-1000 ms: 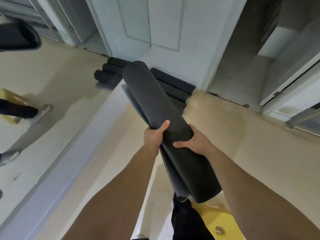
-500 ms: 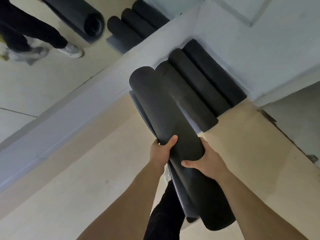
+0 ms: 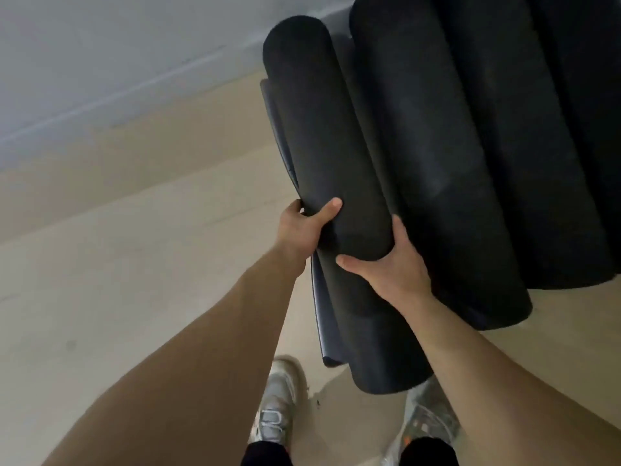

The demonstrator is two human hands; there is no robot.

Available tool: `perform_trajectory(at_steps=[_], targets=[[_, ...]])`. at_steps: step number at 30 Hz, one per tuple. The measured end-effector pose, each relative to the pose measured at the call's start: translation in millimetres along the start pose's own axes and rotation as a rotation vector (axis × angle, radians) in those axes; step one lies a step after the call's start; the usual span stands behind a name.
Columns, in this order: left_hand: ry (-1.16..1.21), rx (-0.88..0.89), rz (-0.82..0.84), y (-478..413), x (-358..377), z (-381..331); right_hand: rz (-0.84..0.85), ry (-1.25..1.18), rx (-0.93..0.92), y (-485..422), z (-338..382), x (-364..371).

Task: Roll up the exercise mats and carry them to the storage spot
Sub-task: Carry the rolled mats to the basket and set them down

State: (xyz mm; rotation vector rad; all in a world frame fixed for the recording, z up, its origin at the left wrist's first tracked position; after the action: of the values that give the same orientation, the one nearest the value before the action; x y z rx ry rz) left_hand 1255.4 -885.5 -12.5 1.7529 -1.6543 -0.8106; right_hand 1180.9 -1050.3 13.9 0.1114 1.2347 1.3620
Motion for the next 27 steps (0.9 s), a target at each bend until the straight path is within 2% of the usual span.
perform_trajectory(at_steps=[4, 7, 9, 12, 15, 20, 23, 27], targets=[[-0.013, 0.054, -0.031, -41, 12, 13, -0.119, 0.25, -0.084, -31, 4, 9], [-0.02, 0.052, -0.011, -45, 13, 19, -0.157, 0.404, -0.222, -17, 17, 12], [-0.111, 0.026, -0.004, -42, 15, 13, -0.109, 0.442, -0.25, -9, 27, 9], [-0.409, -0.007, 0.009, -13, 21, -14, -0.002, 0.507, -0.217, 7, 37, -9], [-0.575, 0.019, -0.015, 57, 5, -46, 0.038, 0.568, -0.249, 48, 64, -42], [-0.793, -0.09, -0.031, 204, -77, -72, 0.068, 0.765, -0.358, 142, 142, -99], [-0.745, -0.124, -0.106, 307, -131, -104, 0.112, 0.905, -0.46, 216, 199, -131], [-0.555, -0.12, -0.286, 454, -202, -147, 0.169, 1.106, -0.677, 346, 286, -152]])
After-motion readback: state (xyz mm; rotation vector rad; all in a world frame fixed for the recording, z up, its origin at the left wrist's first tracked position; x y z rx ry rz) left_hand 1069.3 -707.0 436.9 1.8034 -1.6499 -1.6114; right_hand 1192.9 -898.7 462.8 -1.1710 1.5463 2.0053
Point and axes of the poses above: each hand's wrist, its own y-axis away from the middle knuckle, its own x-axis out of the palm, z = x × y, the point moved 5 cm from there along -y, towards the middle knuckle, and after that the axes turned 5 degrees about y, right-handed, at the moved point
